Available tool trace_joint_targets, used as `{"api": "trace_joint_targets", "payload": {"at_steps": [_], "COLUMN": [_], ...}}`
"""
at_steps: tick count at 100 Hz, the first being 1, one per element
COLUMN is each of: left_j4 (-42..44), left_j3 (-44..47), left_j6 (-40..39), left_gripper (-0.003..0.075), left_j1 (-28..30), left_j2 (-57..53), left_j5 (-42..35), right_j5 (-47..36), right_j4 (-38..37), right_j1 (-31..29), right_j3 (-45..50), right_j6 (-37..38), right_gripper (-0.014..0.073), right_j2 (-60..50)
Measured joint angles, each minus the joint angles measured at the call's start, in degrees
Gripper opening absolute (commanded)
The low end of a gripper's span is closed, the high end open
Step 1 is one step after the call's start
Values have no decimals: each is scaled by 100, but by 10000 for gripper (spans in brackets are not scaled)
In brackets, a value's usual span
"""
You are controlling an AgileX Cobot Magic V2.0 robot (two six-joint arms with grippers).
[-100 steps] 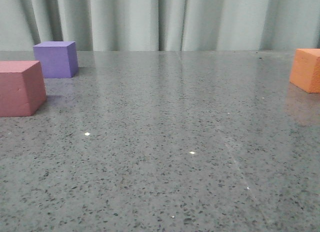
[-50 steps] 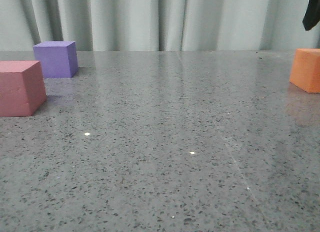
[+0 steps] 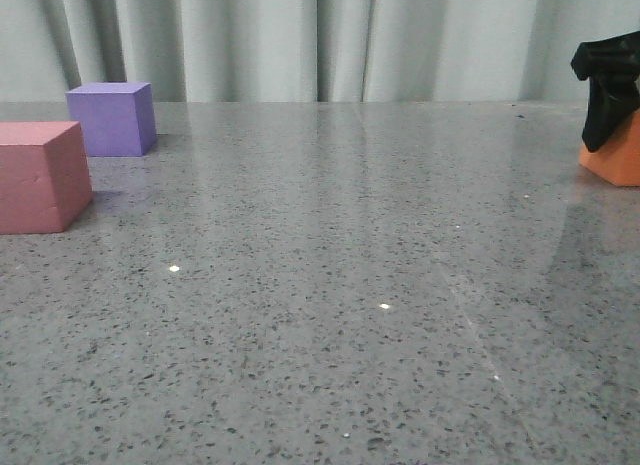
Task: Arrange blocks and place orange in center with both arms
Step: 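Lower the right gripper and grasp the orange cube, then carry the orange cube toward the table center and lower it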
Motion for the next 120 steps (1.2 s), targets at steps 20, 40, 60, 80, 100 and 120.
{"api": "trace_joint_targets", "payload": {"at_steps": [20, 40, 60, 80, 100, 120], "left_j4": [0, 0, 0, 0, 0, 0], "left_j3": [0, 0, 0, 0, 0, 0], "left_j6": [0, 0, 0, 0, 0, 0], "left_gripper": [-19, -19, -19, -19, -19, -19], "left_j1": [0, 0, 0, 0, 0, 0], "left_j2": [0, 0, 0, 0, 0, 0], "left_j5": [0, 0, 0, 0, 0, 0], "right_j5": [-48, 448, 662, 684, 1126, 1381], "right_j4": [0, 0, 0, -90, -703, -1052], "right_j1": [0, 270, 1236, 2165, 2858, 3270], "right_j3": [-42, -568, -1285, -1996, -2702, -3035], "right_j6": [0, 0, 229, 1015, 2019, 2743], "right_gripper": [300, 300, 301, 301, 301, 301], "right_j2": [10, -17, -102, 295, 1170, 1744]}}
